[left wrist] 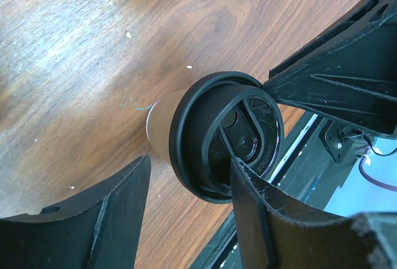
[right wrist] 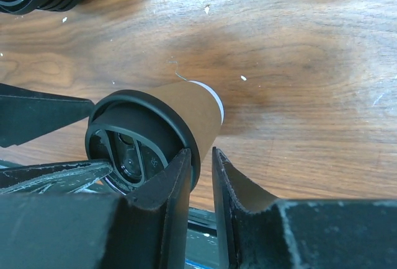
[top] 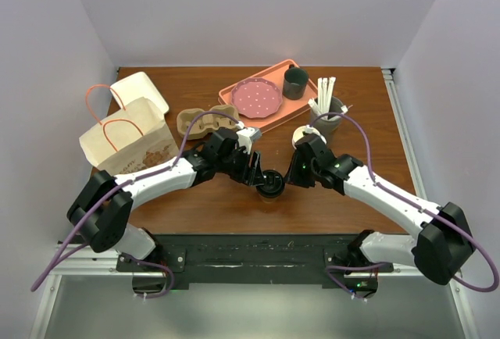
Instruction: Pack the takeout coffee
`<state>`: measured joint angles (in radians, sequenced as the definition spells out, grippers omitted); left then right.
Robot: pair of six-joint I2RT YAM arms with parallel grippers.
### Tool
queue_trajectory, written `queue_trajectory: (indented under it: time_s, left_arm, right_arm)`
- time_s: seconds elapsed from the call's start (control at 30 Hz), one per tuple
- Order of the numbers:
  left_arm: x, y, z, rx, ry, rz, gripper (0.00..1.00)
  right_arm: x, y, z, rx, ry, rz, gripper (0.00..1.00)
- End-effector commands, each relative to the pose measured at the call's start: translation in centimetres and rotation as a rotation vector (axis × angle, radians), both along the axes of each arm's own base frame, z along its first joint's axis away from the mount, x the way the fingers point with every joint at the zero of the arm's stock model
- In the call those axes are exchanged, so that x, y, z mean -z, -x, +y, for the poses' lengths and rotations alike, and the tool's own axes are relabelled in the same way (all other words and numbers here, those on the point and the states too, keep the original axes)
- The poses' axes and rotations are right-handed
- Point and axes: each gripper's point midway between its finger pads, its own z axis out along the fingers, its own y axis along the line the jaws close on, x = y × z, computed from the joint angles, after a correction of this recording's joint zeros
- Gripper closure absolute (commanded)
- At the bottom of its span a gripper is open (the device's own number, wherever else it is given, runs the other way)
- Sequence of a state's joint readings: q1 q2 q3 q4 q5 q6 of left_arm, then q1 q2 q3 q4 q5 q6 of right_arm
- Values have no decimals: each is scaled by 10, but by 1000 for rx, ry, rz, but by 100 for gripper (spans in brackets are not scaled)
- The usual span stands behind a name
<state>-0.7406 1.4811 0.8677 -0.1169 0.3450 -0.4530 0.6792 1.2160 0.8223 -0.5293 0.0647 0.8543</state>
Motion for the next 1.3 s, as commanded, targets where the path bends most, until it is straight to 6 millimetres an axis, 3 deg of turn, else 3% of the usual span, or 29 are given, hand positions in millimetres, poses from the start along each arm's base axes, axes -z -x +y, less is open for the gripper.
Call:
queue_trajectory:
  time_s: [0.0, 0.13, 0.17, 0.23, 0.27, 0.37, 0.53, 0.73, 0.83, 0.87, 0.97, 1.03, 1.17, 1.27]
  left_arm:
    - [55, 20, 38, -26, -210, 94, 42]
    - [34, 10, 30, -26, -189, 68, 41]
    - [24, 8, 27, -26, -175, 55, 40]
    - [0, -2, 20, -39, -145, 24, 37]
    - [-13, -5, 17, -44, -127, 4, 35]
    - [-47, -15, 9, -58, -75, -42, 31]
    - [-85, -18, 6, -70, -16, -93, 29]
    - [-100, -9, 12, -73, 12, -111, 28]
    - [-113, -6, 20, -96, 28, -136, 28]
    - [-118, -5, 24, -109, 30, -143, 28]
    - [-149, -5, 38, -175, 64, -212, 23]
    - [-174, -5, 51, -239, 98, -269, 0]
    - [-206, 0, 74, -328, 155, -344, 0]
    - [-217, 4, 91, -385, 171, -384, 0]
  right_arm:
    - [20, 12, -17, 15, 84, 59, 77]
    - [-17, -5, -13, -7, 92, -23, 73]
    - [-37, -15, -7, -8, 75, -67, 72]
    - [-50, -18, -8, -33, 93, -83, 68]
    - [-66, -23, -3, -37, 78, -110, 67]
    - [-82, -28, -1, -64, 79, -148, 64]
    - [-87, -30, 6, -128, 71, -170, 64]
    - [-89, -30, 32, -292, 25, -170, 62]
    - [-92, -32, 49, -403, 5, -175, 51]
    - [-86, -29, 47, -415, 48, -153, 48]
    - [-94, -30, 47, -410, 134, -199, 36]
    - [-95, -32, 43, -382, 195, -209, 27]
    - [-82, -19, 54, -410, 260, -163, 9]
    - [-72, -12, 61, -421, 288, -129, 11]
